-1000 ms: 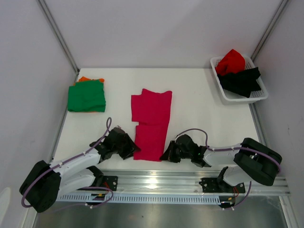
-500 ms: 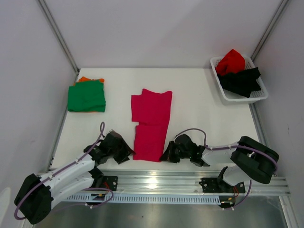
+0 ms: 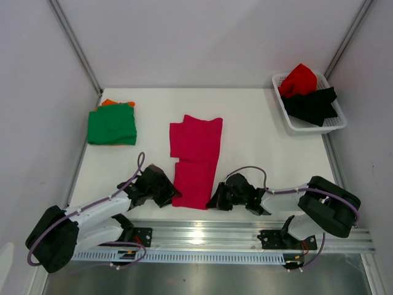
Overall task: Fold and stack the t-shirts
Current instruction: Grab one side of the 2/3 rectangular tshirt with both arms, then fold the long partially folded tshirt into a neat square
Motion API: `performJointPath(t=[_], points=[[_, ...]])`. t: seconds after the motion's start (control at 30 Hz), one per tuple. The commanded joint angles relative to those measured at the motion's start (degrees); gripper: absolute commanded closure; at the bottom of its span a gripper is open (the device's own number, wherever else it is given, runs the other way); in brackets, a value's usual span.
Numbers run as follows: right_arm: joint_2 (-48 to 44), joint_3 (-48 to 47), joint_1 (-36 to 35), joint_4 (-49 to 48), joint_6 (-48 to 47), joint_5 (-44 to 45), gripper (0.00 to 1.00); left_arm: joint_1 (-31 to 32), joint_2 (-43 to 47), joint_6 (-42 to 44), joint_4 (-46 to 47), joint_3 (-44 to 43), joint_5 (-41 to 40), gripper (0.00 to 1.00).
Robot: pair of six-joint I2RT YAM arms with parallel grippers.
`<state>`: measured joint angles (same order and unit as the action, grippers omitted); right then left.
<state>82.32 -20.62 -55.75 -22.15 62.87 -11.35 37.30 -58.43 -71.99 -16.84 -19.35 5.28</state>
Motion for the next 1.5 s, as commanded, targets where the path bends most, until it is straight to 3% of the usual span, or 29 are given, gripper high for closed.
performJointPath(t=[0.0, 0.1, 0.13, 0.17, 0.23, 0.6, 1.03, 1.23, 1.47], points=[[0.12, -1.53, 0.02, -0.52, -0.91, -0.25, 1.0, 0.76, -1.24, 1.41, -3.37, 0.46, -1.85, 0.47], [0.03, -1.44, 0.02, -0.61, -1.0, -0.33, 1.0, 0.93, -0.28, 1.58, -3.37, 0.37, -2.38, 0.54], [0.2, -1.53, -0.06, -0.61, -1.0, -0.42, 1.0, 0.93, 0.07, 2.02, -3.11, 0.63, -2.47, 0.63], [0.21, -1.61, 0.02, -0.61, -1.08, -0.51, 1.0, 0.93, 0.77, 2.2, -2.85, 0.72, -2.55, 0.81], [0.29, -1.7, 0.11, -0.7, -1.08, -0.6, 1.0, 0.93, 1.3, 2.64, -2.06, 0.81, -2.55, 0.99], [-0.06, -3.1, 1.77, 1.23, -2.93, -0.16, 1.0, 0.93, -0.54, 4.83, -4.78, -4.1, -4.57, 0.99], [-5.06, -14.09, 10.56, 14.58, -13.91, 0.54, 1.0, 0.93, -10.64, 9.93, -7.5, -17.29, -7.65, 0.99], [-5.59, -17.78, 14.7, 18.01, -17.42, 0.02, 1.0, 0.5, -16.0, 12.74, -9.25, -26.15, -8.27, 0.99], [-2.96, -24.37, 20.58, 21.0, -22.17, -0.95, 1.0, -5.73, -21.45, 17.75, -13.82, -39.78, -7.22, 0.99]])
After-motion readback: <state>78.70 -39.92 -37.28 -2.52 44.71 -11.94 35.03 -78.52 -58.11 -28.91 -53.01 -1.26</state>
